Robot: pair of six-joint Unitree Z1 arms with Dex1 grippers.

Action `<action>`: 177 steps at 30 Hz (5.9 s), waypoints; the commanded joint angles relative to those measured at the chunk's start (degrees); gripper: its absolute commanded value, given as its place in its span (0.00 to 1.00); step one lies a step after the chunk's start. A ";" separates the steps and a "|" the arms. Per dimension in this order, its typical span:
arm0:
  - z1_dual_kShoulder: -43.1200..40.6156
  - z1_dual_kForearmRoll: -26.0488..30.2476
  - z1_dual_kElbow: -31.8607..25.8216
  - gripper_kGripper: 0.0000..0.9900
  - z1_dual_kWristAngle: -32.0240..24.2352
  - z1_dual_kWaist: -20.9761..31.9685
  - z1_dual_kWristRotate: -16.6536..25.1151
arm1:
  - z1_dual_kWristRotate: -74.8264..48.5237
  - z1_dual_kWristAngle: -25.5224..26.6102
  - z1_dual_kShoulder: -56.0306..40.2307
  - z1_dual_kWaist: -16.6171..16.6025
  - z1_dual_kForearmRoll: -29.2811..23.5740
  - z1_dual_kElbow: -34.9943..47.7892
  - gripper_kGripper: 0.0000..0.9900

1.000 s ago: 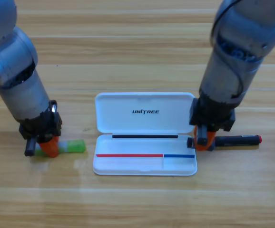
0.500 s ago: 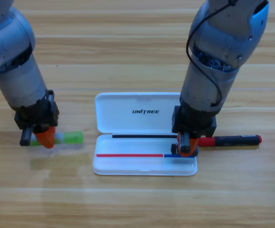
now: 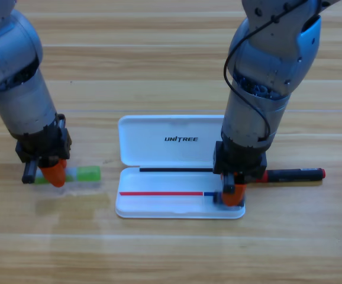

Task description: Clean up eraser and pencils

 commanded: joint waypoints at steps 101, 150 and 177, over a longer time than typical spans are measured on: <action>14.35 12.46 -23.04 1.00 -4.90 -18.40 -9.80 | -13.41 -0.68 -1.86 -4.02 2.64 -1.25 0.00; -2.88 18.17 -16.45 1.00 -8.50 4.54 1.54 | -6.29 -1.91 10.53 2.66 4.23 -16.89 0.87; 10.48 19.58 -44.31 0.72 -23.27 12.01 0.48 | 7.77 21.47 -47.65 0.29 -21.61 27.49 0.95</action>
